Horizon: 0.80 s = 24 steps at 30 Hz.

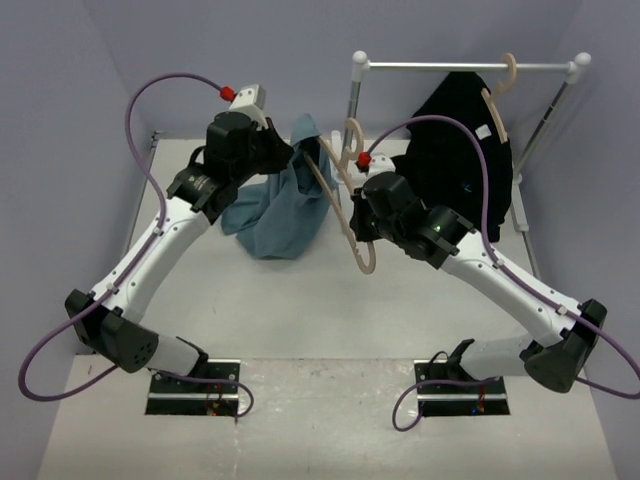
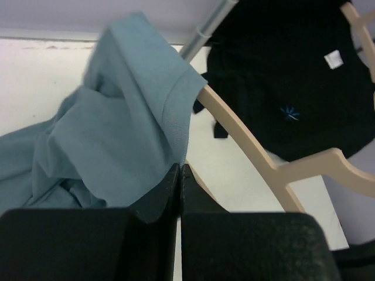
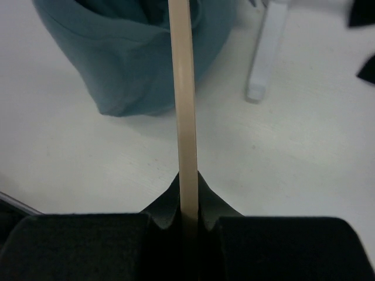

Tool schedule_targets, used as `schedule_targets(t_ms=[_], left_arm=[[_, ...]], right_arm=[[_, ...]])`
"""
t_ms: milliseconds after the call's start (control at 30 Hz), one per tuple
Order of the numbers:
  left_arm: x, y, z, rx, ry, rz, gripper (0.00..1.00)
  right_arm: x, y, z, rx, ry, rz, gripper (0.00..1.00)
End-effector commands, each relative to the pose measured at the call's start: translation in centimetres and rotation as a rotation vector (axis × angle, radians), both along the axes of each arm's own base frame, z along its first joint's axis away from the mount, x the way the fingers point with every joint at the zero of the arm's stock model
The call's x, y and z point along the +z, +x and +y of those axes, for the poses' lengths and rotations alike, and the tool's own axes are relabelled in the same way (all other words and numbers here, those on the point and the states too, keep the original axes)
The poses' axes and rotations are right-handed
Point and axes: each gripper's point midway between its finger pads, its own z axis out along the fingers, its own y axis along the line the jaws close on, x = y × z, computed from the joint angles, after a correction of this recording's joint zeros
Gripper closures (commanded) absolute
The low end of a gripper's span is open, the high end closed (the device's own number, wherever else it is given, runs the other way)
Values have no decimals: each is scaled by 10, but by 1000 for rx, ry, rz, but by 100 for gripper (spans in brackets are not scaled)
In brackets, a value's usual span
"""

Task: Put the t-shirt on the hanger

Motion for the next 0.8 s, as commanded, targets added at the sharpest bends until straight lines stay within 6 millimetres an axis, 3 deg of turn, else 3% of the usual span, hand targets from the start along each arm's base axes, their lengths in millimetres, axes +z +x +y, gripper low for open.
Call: schedule_targets(t_ms=[0, 33, 100, 133, 267, 400, 567, 633, 667, 767], left_arm=[[81, -34, -7, -185, 26, -150, 100], [86, -33, -5, -194, 70, -166, 100], [106, -39, 2, -213, 135, -201, 100], [114, -44, 4, -227, 148, -214, 100], [141, -70, 4, -332, 175, -273, 100], [137, -87, 8, -370, 191, -276, 100], [106, -102, -3, -451, 251, -235, 100], [90, -104, 3, -416, 300, -209, 100], [91, -108, 6, -411, 305, -219, 100], [86, -95, 38, -221, 365, -208, 100]], right_arm=[[92, 18, 47, 106, 375, -291, 100], [89, 11, 51, 153, 409, -295, 100], [119, 3, 58, 217, 533, -416, 100], [124, 1, 60, 241, 580, -461, 100], [126, 6, 65, 283, 684, -540, 100], [127, 26, 71, 292, 670, -535, 100], [122, 48, 87, 371, 604, -468, 100], [120, 59, 74, 362, 596, -459, 100], [122, 59, 71, 354, 606, -468, 100], [115, 63, 54, 314, 566, -496, 100]])
